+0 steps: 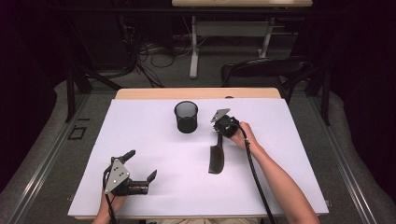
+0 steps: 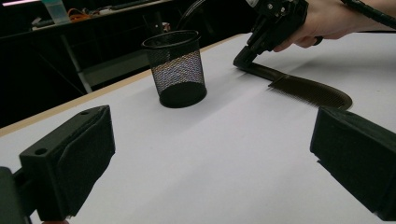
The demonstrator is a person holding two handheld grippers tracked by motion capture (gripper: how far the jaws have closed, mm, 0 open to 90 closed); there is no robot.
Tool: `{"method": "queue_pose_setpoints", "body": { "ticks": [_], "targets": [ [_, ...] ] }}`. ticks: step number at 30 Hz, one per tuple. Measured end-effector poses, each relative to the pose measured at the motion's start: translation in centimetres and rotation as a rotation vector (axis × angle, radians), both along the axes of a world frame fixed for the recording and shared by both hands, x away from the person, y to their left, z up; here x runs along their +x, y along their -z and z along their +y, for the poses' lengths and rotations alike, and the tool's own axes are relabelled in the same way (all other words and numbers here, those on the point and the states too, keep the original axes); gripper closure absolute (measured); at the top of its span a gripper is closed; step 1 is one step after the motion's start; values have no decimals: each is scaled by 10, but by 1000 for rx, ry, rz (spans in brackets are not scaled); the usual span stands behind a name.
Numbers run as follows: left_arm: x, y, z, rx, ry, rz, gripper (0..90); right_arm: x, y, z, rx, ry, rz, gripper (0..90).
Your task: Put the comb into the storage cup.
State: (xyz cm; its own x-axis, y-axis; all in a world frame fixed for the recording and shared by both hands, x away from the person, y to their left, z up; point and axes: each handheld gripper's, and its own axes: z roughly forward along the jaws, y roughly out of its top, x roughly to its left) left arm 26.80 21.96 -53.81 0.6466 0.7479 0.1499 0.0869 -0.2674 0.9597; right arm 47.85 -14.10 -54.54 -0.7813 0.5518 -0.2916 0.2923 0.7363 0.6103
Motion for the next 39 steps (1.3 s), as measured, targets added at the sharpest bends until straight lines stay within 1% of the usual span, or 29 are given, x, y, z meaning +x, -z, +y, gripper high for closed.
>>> {"method": "queue_pose_setpoints", "body": {
  "ticks": [4,6,9,10,11,13,16,17,19,20,21,22,24,25,29,30,31,34,35,37,38,39],
  "targets": [
    [0,0,0,0,1,1,1,1,1,0,-21,3,7,900],
    [0,0,0,0,2,2,1,2,2,-1,-18,0,2,900],
    [0,0,0,0,2,2,1,3,2,-2,-23,14,13,900],
    [0,0,0,0,2,2,1,4,1,-3,-26,20,23,900],
    [0,0,0,-1,2,2,1,5,2,-4,-22,16,12,900],
    [1,0,0,-1,2,3,1,6,3,-6,-33,26,25,900],
    [0,0,0,-1,2,3,1,7,3,-9,-33,37,29,900],
    [0,0,0,0,2,2,1,7,3,-10,-37,39,37,900],
    [0,0,0,0,2,2,1,7,3,-11,-34,40,33,900],
    [0,0,0,0,1,2,1,7,3,-12,-48,44,45,900],
    [0,0,0,0,1,2,1,7,3,-12,-48,44,45,900],
    [0,0,0,1,0,1,1,7,3,-13,-38,46,42,900],
    [0,0,0,2,1,2,1,7,2,-14,-40,44,44,900],
    [0,0,0,2,2,3,1,6,0,-16,-45,55,56,900],
    [0,0,0,4,4,3,1,6,2,-16,-30,60,48,900],
    [0,0,0,4,4,2,1,6,2,-17,-46,64,60,900],
    [0,0,0,4,4,3,1,6,2,-18,-51,59,59,900],
    [0,0,1,2,2,3,1,6,3,-20,-43,67,57,900],
    [0,0,1,1,1,2,1,6,2,-22,-48,76,69,900],
    [0,0,1,0,0,2,1,6,2,-24,-53,74,68,900],
    [0,0,1,0,1,2,1,5,2,-25,-44,85,71,900],
    [0,0,1,0,1,2,1,5,1,-26,-52,86,78,900]
  ]
}}
